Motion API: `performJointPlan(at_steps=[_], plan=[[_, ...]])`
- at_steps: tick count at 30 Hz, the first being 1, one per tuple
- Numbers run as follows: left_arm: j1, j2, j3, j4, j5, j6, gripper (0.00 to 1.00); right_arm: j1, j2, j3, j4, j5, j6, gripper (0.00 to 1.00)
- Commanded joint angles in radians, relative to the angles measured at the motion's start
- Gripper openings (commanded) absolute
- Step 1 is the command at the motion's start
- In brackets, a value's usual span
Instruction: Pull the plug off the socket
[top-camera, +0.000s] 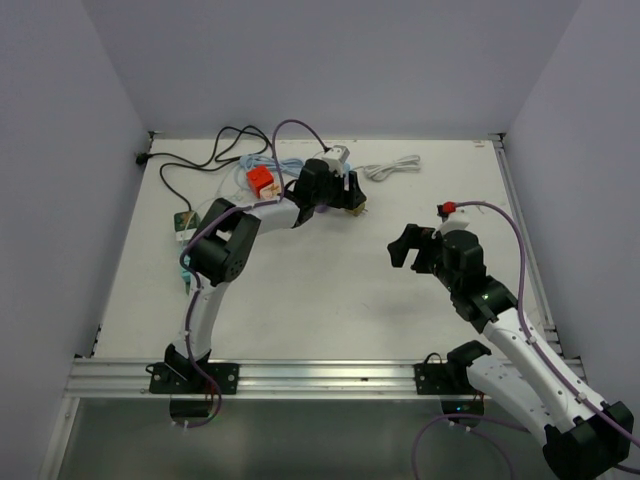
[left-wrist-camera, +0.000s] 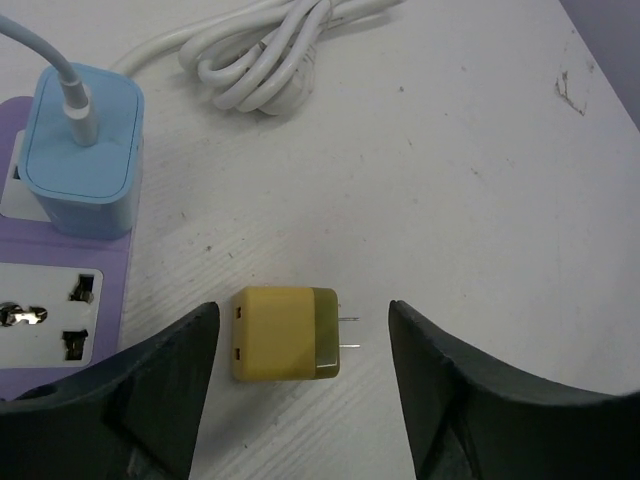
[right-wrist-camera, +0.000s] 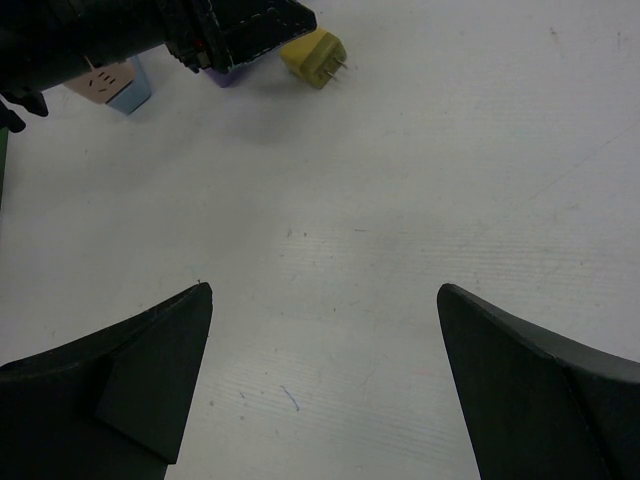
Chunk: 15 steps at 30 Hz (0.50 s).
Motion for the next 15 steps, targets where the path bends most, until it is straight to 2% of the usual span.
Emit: performJointPlan(at_steps=[1,5,8,11,15], plan=[[-0.003,0.008,0.047,-0.014,-0.017,0.033,0.75,-0.004,-0.005,-0.002,0.044,-0.015,0.011,0.99],[-0.003,-0.001,0.076,-0.060,-0.044,0.085,0.83,-0.006,-0.005,-0.003,0.044,-0.016,0.010,0.99],[-0.003,-0.022,0.092,-0.088,-0.085,0.137,0.84,-0.004,-0.003,-0.005,0.048,-0.021,0.008,0.99],[-0.004,-0.047,0.107,-0.111,-0.167,0.220,0.86,-0.006,0.001,-0.005,0.048,-0.028,0.004,0.99],[-0.003,-0.062,0.110,-0.124,-0.295,0.323,0.94,-0.006,0.001,-0.005,0.050,-0.028,0.001,0.99]])
